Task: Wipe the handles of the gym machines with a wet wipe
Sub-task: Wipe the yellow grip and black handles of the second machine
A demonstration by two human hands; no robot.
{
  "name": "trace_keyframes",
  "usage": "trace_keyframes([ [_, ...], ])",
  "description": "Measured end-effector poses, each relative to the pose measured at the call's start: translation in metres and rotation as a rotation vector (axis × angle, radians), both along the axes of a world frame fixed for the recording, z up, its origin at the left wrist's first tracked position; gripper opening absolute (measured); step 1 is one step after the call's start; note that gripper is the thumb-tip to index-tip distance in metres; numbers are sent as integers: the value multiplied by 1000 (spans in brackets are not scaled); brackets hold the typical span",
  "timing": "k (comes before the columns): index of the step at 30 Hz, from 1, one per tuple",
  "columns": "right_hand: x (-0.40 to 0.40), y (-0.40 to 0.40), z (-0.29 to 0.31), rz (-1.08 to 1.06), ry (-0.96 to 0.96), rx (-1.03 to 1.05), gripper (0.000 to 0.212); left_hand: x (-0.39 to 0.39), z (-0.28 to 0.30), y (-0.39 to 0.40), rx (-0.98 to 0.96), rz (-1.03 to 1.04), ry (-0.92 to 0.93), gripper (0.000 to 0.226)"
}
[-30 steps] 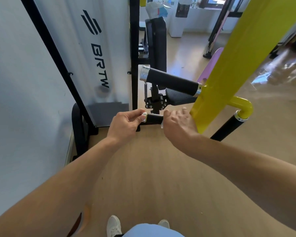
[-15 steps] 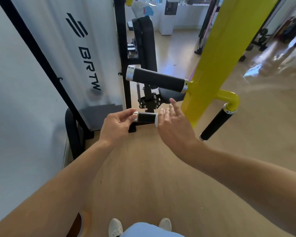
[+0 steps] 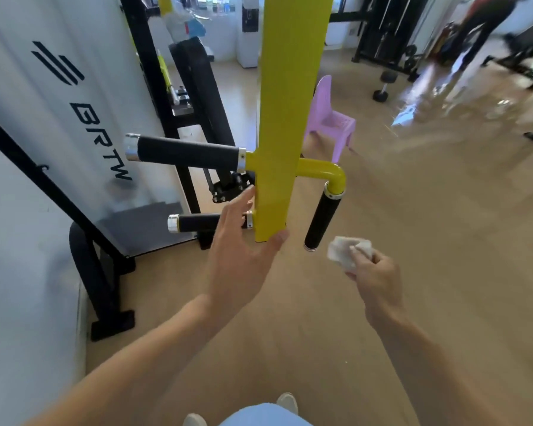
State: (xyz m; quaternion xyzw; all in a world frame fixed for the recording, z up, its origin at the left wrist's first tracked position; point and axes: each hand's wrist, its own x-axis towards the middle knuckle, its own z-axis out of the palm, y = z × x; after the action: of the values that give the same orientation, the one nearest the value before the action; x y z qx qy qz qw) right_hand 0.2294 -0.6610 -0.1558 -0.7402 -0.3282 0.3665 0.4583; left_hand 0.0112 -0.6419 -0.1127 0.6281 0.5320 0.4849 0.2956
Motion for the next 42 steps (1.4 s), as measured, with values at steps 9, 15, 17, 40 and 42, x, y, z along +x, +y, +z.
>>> trace_keyframes([
  [9, -52, 29, 24, 233, -48, 489, 62, 26, 1, 37, -43, 118, -43, 83],
  [15, -34, 58, -6, 205, -184, 411, 25, 35, -3, 45, 39, 208, 153, 88],
  [17, -31, 67, -12, 246, -211, 365, 20, 39, -2, 46, 35, 206, 166, 88],
  [40, -32, 95, -40, 373, -313, 434, 23, 42, 0, 59, -11, 234, 266, 92],
  [42, -30, 94, -55, 416, -316, 326, 27, 41, 1, 62, -7, 229, 266, 91],
])
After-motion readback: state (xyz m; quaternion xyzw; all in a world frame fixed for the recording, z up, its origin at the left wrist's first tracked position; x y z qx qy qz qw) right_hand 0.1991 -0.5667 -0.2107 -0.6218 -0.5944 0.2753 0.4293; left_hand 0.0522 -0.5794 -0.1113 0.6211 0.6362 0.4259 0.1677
